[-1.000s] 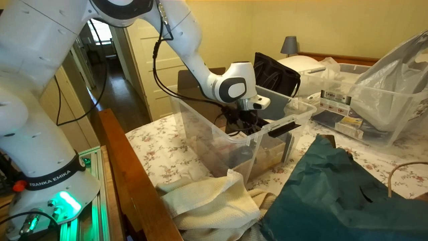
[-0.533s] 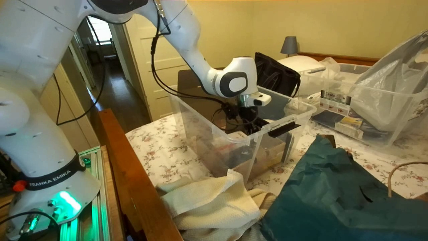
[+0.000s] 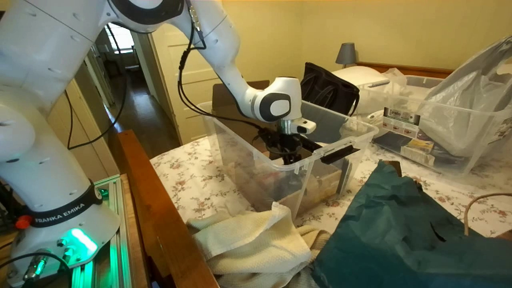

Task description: Remove the black object from the storage box

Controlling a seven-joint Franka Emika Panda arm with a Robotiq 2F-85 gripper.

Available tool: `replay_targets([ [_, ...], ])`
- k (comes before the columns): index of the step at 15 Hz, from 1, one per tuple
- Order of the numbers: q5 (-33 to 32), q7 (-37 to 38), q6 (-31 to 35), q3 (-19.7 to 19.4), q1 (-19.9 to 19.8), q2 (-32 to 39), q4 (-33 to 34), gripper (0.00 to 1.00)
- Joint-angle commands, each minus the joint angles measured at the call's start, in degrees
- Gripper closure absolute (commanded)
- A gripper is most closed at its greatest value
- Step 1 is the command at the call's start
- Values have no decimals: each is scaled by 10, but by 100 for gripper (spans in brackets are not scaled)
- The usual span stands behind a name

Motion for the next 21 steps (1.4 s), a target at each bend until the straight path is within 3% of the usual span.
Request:
replay_targets([
  [1, 1, -22, -15, 14, -3, 16, 14, 0],
  [7, 3, -12, 2, 22, 7, 37, 16, 0],
  [14, 0, 22, 41, 4, 31, 64, 22, 0],
  [15, 1, 23, 41, 4, 31, 65, 23, 3],
  [16, 2, 24, 40, 3, 32, 65, 24, 26],
  [18, 4, 26, 39, 3, 32, 65, 24, 30],
  [21, 11, 18, 35, 10, 22, 60, 23, 51],
])
